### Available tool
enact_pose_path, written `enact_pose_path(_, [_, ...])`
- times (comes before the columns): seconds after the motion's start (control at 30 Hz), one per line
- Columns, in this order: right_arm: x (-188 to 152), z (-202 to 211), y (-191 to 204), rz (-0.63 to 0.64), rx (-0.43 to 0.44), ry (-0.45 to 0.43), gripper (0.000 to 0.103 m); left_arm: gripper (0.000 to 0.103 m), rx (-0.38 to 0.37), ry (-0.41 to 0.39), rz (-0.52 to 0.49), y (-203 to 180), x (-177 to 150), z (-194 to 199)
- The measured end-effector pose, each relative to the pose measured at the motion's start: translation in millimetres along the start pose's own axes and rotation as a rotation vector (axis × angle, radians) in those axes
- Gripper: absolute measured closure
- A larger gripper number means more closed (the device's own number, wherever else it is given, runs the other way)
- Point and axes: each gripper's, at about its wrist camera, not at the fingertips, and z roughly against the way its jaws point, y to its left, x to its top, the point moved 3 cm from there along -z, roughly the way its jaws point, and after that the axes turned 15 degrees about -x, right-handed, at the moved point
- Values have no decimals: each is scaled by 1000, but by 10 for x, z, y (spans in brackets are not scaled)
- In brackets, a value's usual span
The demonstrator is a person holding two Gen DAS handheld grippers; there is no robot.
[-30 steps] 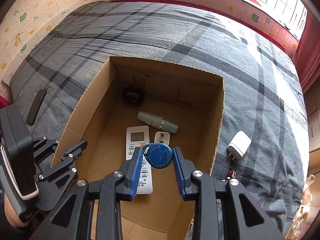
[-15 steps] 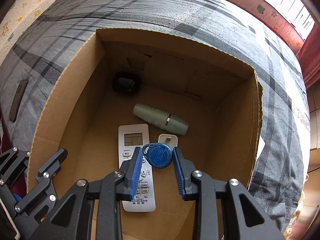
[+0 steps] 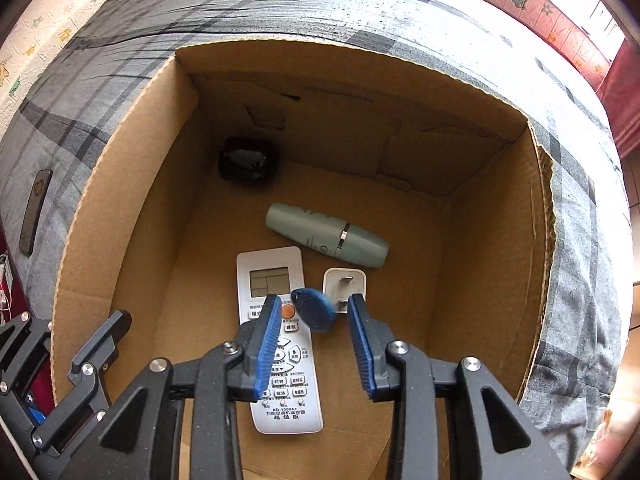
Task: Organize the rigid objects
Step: 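Carry the blue key fob into the box with the right tool and release it, then withdraw the open right tool from the box toward the white charger cube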
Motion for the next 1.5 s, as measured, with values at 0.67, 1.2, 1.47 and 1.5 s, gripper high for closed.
enact_pose_path(0.67, [-146, 556, -193, -20, -28, -116, 40, 88, 6, 4, -7, -10, -3, 3])
enact_pose_path(1.2, [-276, 913, -674, -76, -41, -193, 11, 89, 7, 5, -8, -3, -5, 8])
enact_pose_path(1.47, [-404, 927, -976, -129, -51, -238, 0, 89, 5, 4, -6, 0, 3, 14])
enact_pose_path(1.5, [-429, 916, -1017, -136, -63, -241, 0, 89, 5, 5, -5, 2, 4, 15])
